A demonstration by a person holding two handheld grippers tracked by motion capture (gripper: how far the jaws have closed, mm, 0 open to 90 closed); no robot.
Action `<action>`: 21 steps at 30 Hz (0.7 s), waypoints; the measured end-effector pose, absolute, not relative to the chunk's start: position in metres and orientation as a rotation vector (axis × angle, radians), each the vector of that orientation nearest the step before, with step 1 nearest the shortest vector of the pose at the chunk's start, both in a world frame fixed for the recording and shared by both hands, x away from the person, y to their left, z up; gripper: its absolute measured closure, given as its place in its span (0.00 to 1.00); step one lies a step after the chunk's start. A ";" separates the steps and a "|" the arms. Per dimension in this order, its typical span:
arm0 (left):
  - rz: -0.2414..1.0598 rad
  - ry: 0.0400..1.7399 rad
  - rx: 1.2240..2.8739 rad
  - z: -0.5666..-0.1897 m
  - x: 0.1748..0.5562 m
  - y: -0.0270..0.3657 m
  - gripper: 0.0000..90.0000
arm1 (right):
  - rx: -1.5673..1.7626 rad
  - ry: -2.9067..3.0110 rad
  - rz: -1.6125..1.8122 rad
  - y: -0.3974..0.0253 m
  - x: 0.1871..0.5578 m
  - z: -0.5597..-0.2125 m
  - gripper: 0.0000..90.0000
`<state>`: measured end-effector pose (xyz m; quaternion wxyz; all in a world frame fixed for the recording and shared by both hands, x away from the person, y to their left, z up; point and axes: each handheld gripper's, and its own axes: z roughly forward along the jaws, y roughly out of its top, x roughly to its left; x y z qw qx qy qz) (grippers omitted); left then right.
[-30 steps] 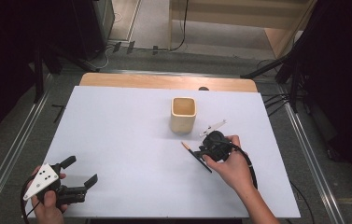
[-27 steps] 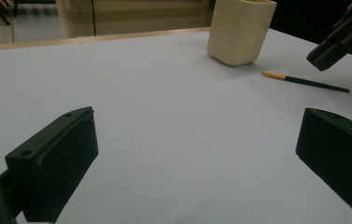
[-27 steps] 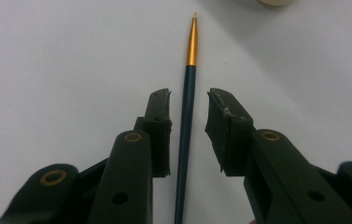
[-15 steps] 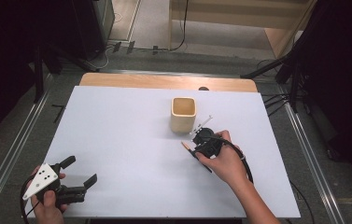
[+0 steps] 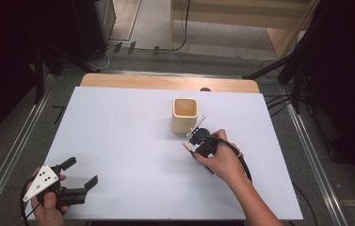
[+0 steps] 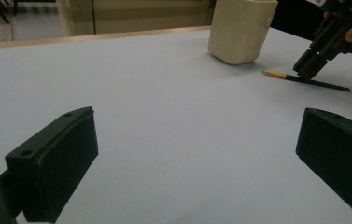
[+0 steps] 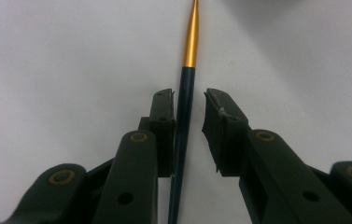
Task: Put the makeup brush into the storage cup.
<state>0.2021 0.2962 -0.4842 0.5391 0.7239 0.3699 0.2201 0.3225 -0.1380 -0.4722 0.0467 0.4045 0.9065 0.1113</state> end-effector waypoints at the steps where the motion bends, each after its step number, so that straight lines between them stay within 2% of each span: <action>1: 0.524 0.880 1.722 -0.484 0.202 0.296 0.00 | 1.228 2.769 0.334 -0.138 0.323 -0.473 0.82; 9: 0.524 0.882 1.724 -0.484 0.202 0.297 0.00 | 1.202 2.776 0.300 -0.133 0.325 -0.477 0.84; 14: 0.523 0.883 1.724 -0.484 0.202 0.296 0.00 | 1.179 2.792 0.280 -0.129 0.323 -0.480 0.92; 21: 0.522 0.881 1.730 -0.484 0.202 0.295 0.00 | 1.200 2.790 0.304 -0.131 0.322 -0.481 0.93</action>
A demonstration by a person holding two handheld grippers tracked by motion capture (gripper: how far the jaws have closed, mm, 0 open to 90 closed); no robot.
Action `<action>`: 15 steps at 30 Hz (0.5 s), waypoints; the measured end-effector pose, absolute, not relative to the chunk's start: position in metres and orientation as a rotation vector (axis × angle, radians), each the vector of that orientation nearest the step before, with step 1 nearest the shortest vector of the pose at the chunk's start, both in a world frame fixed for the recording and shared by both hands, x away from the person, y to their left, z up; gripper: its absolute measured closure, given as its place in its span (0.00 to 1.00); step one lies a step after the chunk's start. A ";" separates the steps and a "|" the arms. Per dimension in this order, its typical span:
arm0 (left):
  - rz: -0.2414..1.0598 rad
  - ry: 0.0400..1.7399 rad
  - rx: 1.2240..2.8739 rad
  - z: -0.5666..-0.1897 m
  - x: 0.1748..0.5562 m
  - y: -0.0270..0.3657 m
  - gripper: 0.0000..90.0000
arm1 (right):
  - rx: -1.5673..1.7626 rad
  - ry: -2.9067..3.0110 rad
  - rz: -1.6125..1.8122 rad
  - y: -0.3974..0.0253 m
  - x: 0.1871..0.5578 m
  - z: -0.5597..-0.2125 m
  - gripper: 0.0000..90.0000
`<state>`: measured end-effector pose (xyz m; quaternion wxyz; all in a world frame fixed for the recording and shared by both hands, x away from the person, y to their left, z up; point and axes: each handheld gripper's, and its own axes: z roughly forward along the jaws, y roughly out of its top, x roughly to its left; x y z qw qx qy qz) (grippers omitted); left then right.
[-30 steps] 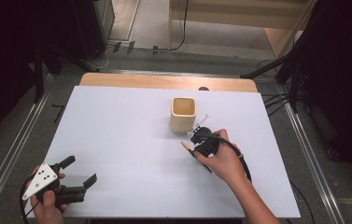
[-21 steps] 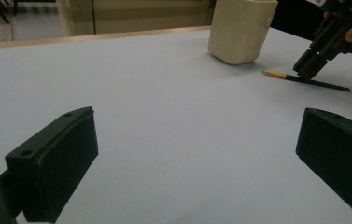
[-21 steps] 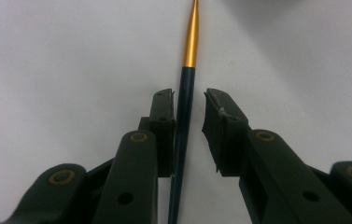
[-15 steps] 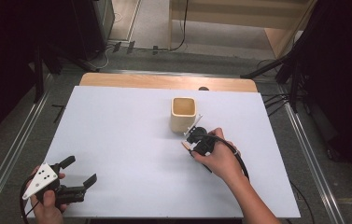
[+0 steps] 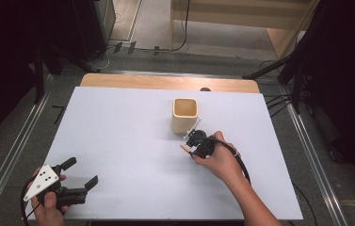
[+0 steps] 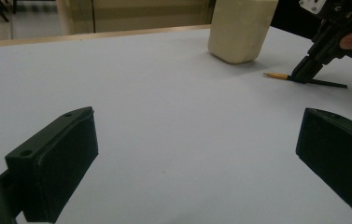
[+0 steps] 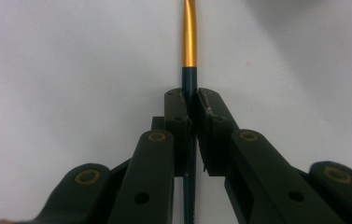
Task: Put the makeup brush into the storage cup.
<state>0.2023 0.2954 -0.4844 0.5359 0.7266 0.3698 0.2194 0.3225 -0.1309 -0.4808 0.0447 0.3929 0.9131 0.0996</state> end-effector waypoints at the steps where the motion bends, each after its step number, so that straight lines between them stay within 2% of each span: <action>1: 0.521 0.883 1.728 -0.485 0.202 0.295 0.00 | 1.208 2.778 0.317 -0.131 0.321 -0.481 0.93; 15: 0.521 0.883 1.725 -0.485 0.202 0.296 0.00 | 1.214 2.749 0.444 -0.145 0.314 -0.474 0.93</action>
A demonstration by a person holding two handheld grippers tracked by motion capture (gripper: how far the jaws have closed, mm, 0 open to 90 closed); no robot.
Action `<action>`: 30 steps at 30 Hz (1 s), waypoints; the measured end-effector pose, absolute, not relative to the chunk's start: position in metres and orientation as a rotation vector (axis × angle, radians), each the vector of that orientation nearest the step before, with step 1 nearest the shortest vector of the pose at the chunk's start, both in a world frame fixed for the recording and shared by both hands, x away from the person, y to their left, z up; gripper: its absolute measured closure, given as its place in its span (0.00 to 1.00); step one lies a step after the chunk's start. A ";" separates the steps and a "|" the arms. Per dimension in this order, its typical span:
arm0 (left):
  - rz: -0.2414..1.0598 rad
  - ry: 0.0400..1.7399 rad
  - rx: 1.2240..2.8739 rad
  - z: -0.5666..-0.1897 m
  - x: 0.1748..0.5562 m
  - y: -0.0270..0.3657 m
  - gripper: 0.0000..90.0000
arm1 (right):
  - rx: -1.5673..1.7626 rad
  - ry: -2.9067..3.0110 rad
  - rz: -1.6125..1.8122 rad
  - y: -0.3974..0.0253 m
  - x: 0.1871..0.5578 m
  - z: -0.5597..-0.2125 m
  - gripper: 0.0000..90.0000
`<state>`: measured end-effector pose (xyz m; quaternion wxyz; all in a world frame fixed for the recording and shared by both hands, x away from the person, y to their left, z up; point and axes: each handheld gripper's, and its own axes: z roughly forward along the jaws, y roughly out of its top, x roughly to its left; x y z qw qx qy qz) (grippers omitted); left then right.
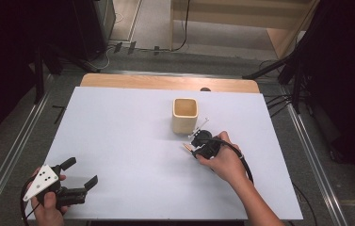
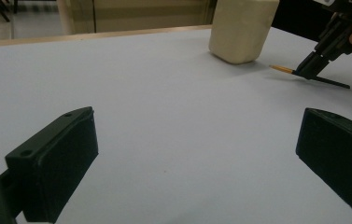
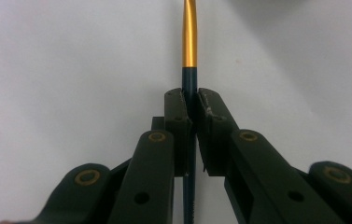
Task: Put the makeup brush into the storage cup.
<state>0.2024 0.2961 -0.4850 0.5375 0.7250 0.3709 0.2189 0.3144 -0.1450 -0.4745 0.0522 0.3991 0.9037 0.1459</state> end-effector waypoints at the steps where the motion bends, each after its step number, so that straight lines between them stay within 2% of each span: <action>1: 0.520 0.880 1.726 -0.485 0.202 0.296 0.00 | 1.214 2.749 0.444 -0.145 0.314 -0.474 0.93; 30: 0.522 0.877 1.727 -0.485 0.202 0.296 0.00 | 1.163 2.575 0.911 -0.152 0.306 -0.443 0.94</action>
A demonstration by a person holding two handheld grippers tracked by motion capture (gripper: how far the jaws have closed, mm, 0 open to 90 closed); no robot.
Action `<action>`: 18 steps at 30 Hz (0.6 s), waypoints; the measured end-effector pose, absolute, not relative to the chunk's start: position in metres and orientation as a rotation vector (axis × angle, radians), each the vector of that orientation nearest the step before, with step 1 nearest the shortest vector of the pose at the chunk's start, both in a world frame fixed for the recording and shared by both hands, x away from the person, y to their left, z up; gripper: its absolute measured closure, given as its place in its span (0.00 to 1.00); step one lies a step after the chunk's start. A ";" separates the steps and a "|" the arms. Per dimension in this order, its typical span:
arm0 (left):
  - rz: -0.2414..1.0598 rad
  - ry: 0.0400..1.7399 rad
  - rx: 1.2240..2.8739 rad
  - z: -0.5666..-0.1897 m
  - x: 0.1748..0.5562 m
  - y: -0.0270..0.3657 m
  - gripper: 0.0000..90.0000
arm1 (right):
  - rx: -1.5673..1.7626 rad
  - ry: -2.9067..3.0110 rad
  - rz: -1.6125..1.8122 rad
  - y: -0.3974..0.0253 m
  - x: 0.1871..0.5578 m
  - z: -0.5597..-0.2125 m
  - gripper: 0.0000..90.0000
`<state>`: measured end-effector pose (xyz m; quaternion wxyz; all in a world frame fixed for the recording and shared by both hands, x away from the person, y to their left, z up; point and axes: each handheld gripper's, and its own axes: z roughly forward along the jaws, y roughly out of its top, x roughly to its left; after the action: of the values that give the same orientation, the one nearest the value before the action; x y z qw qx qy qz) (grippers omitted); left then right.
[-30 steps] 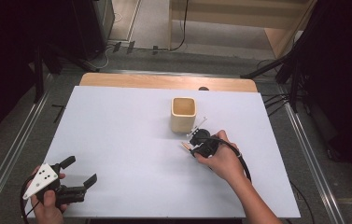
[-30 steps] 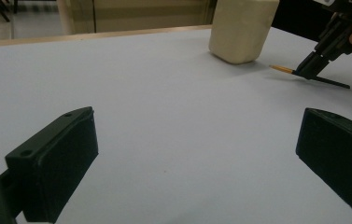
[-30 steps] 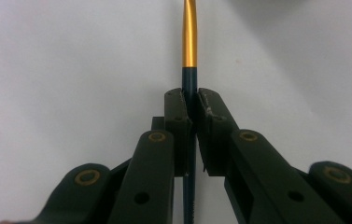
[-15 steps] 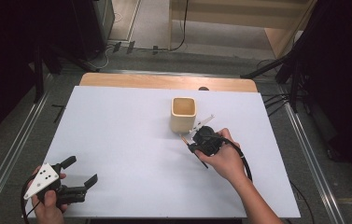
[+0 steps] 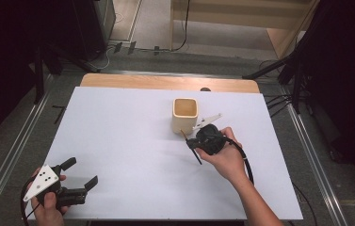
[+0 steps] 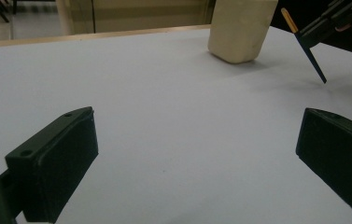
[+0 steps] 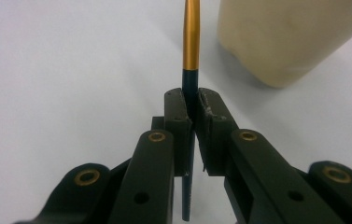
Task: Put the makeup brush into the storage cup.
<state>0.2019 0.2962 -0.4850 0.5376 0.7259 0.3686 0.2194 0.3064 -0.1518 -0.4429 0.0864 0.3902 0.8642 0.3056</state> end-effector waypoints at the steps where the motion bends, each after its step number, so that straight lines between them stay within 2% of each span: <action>1: 0.522 0.877 1.727 -0.485 0.202 0.296 0.00 | 1.159 2.567 0.928 -0.152 0.306 -0.442 0.94; 18: 0.521 0.881 1.729 -0.485 0.202 0.295 0.00 | 1.143 2.354 1.211 -0.164 0.300 -0.422 0.94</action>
<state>0.2021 0.2951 -0.4854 0.5363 0.7262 0.3701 0.2190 0.3004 -0.1643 -0.4220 0.1288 0.3931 0.8095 0.4166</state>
